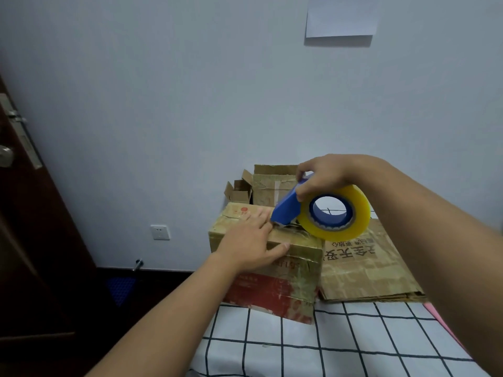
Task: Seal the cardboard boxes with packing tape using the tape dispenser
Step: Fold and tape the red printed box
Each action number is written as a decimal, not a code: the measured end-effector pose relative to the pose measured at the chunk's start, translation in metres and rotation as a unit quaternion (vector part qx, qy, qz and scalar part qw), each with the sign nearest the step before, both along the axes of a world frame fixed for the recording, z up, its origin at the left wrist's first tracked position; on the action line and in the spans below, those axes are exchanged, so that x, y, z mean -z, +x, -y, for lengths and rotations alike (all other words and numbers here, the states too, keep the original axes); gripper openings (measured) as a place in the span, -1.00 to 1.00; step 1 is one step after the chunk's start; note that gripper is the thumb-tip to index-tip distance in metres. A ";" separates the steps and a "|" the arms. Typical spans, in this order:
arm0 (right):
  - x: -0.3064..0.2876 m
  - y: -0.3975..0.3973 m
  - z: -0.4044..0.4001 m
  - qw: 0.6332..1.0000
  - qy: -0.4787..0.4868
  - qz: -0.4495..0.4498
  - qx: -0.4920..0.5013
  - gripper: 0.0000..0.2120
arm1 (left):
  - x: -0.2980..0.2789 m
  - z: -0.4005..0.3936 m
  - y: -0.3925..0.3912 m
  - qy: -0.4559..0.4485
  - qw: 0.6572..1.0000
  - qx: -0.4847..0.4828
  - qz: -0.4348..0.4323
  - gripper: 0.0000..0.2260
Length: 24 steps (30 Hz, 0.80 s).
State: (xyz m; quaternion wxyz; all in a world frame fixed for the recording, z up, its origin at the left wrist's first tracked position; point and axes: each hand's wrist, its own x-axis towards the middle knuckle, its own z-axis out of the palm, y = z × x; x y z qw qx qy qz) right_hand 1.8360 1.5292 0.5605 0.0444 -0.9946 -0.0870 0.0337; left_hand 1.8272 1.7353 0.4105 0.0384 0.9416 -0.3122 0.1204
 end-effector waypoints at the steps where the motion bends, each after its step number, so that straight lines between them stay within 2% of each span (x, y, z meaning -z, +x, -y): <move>1: 0.000 0.000 0.001 1.000 0.005 -0.001 -0.007 -0.66 | 0.001 0.003 -0.001 -0.004 1.000 0.001 0.002 -0.13; 4: 0.000 -0.004 0.008 0.999 0.042 0.002 -0.031 -0.66 | 0.004 0.006 -0.004 -0.001 1.000 -0.017 0.006 -0.03; 10: -0.001 -0.017 0.030 0.992 0.119 0.000 -0.045 -0.65 | 0.007 0.002 0.005 -0.023 1.000 -0.010 0.015 -0.07; 17: 0.013 -0.037 0.071 0.989 0.149 -0.011 -0.016 -0.63 | 0.006 0.002 0.006 -0.011 0.999 -0.036 -0.021 -0.03; 22: 0.037 -0.047 0.082 0.978 0.206 0.013 0.001 -0.62 | 0.004 0.005 0.003 -0.004 0.999 -0.031 -0.028 -0.21; 24: 0.045 -0.050 0.084 0.973 0.228 0.025 0.005 -0.61 | 0.001 0.009 0.002 0.003 0.999 -0.039 -0.036 -0.19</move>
